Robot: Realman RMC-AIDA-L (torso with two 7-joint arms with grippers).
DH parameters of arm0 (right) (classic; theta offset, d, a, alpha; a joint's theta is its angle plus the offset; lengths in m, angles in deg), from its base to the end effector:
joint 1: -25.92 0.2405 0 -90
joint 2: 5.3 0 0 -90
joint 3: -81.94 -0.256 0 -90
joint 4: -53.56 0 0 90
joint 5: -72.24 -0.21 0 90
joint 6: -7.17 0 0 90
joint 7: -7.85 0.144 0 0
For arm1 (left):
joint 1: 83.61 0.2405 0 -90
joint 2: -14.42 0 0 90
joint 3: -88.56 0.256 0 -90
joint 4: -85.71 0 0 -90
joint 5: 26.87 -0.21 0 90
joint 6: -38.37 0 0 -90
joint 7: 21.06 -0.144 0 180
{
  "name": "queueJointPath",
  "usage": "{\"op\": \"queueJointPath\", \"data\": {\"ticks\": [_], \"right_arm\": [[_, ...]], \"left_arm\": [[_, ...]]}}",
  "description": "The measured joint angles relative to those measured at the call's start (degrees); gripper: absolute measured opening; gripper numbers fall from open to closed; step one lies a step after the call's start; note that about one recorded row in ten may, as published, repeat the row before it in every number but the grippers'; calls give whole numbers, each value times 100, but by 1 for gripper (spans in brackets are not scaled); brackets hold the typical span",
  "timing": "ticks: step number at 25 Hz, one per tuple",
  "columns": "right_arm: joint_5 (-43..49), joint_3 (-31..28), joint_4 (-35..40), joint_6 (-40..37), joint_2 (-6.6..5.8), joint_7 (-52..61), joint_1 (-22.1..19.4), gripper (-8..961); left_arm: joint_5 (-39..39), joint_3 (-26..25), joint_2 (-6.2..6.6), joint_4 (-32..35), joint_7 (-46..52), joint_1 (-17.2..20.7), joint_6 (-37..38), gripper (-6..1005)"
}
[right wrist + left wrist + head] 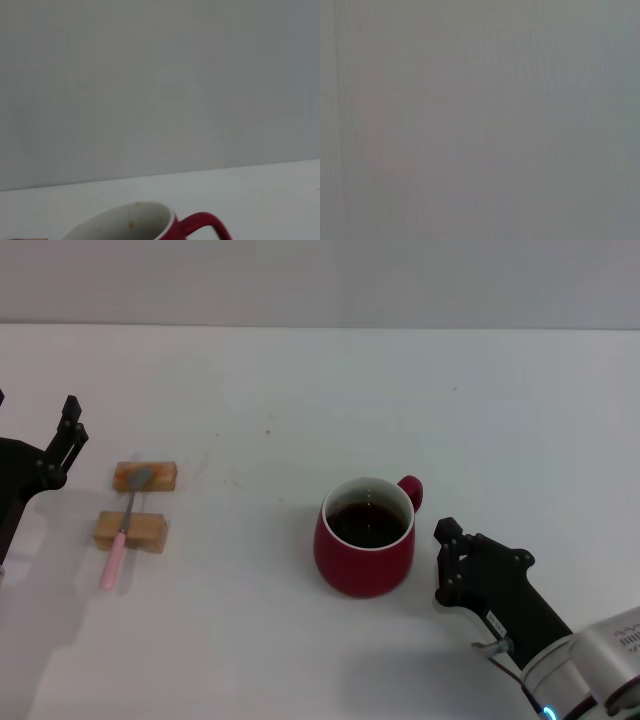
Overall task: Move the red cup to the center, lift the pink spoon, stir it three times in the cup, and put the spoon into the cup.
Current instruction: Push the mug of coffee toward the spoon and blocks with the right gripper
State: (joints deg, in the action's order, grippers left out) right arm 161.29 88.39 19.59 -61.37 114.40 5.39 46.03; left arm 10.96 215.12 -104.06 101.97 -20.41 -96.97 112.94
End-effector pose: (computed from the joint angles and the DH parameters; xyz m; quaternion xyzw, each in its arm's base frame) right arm 0.2733 0.2245 -0.1331 -0.7719 0.3309 0.3147 0.4422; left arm -0.3358 0.2762 -0.0120 -0.6950 -0.1709 -0.2972 0.6320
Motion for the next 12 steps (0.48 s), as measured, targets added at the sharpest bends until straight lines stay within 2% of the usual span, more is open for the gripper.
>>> {"op": "queueJointPath", "data": {"ticks": [12], "right_arm": [[221,-4,-83,57,7,0,108,-1]], "left_arm": [[3,0,0,0,-4,34,8,842]]}}
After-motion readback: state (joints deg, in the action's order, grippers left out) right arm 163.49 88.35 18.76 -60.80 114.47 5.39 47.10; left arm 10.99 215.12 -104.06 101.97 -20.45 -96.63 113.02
